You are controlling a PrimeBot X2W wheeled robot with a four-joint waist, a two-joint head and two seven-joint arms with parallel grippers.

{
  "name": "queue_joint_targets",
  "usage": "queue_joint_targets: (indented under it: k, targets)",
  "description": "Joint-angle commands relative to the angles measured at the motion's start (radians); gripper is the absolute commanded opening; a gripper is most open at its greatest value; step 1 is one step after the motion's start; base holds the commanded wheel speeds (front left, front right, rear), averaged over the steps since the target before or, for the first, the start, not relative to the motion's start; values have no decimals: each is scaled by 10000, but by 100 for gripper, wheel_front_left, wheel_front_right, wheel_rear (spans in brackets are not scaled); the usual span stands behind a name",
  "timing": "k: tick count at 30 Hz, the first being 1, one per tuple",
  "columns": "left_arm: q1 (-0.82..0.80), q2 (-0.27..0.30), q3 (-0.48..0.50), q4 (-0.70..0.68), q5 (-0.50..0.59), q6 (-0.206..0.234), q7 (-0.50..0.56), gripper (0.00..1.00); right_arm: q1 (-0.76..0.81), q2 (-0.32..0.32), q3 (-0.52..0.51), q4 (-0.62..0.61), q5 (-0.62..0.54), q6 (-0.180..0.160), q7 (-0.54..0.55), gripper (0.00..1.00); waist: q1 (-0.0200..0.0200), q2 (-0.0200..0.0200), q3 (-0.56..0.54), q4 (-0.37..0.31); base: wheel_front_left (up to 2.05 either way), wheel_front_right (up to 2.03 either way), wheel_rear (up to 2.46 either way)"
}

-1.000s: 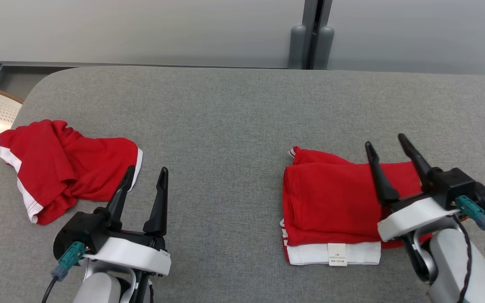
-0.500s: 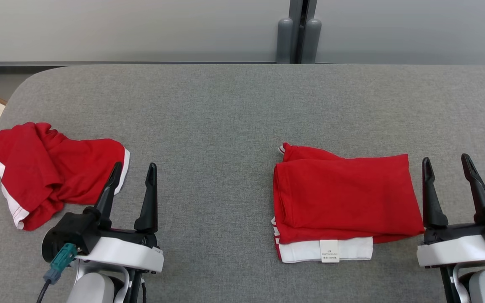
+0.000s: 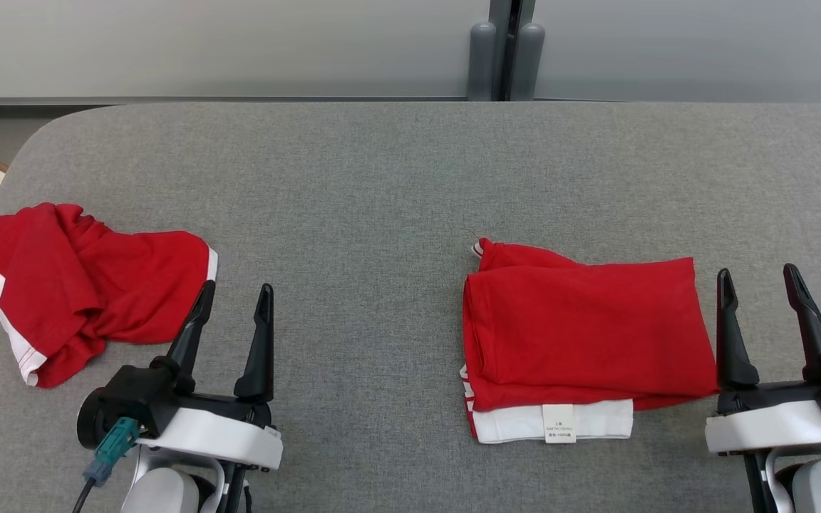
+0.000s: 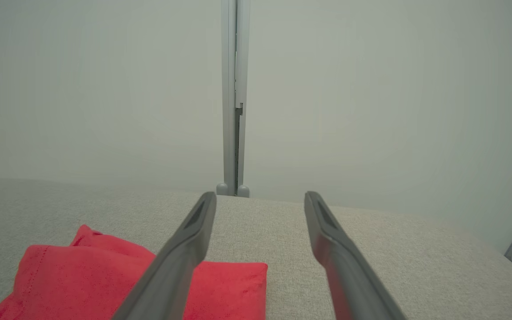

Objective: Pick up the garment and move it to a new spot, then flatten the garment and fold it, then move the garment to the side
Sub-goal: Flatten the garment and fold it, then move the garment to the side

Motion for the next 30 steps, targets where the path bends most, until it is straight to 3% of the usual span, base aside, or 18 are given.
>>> queue_joint_targets:
  k: [1, 21, 22, 23, 24, 30]
  targets:
    - [-54, 34, -15, 19, -5, -36, -1, 100, 108, 3, -31, 110, 63, -4, -54, 100, 0, 0, 6, 16, 0, 0, 0]
    - [-416, 34, -424, 356, 87, -156, -1, 100, -1172, 229, -457, 4265, 1111, -4, 182, 100, 0, 0, 685, 547, 0, 0, 0]
    - [-426, 33, -422, 360, 91, -159, -1, 100, -1240, 230, -385, 4413, 1129, -4, 177, 85, 0, 0, 702, 564, 0, 0, 0]
    - [-434, 33, -424, 359, 96, -160, -1, 100, -1300, 227, -331, 4532, 1133, -4, 162, 4, 0, 0, 717, 573, 0, 0, 0]
    - [-436, 33, -411, 361, 100, -159, -1, 100, -1355, 229, -285, 4664, 1162, -4, 144, 0, 0, 0, 727, 573, 0, 0, 0]
    - [-412, 31, -407, 316, 284, -185, 1, 100, -1786, 105, -97, 4723, 342, -4, 16, 0, 0, 0, 773, 230, 0, 0, 0]
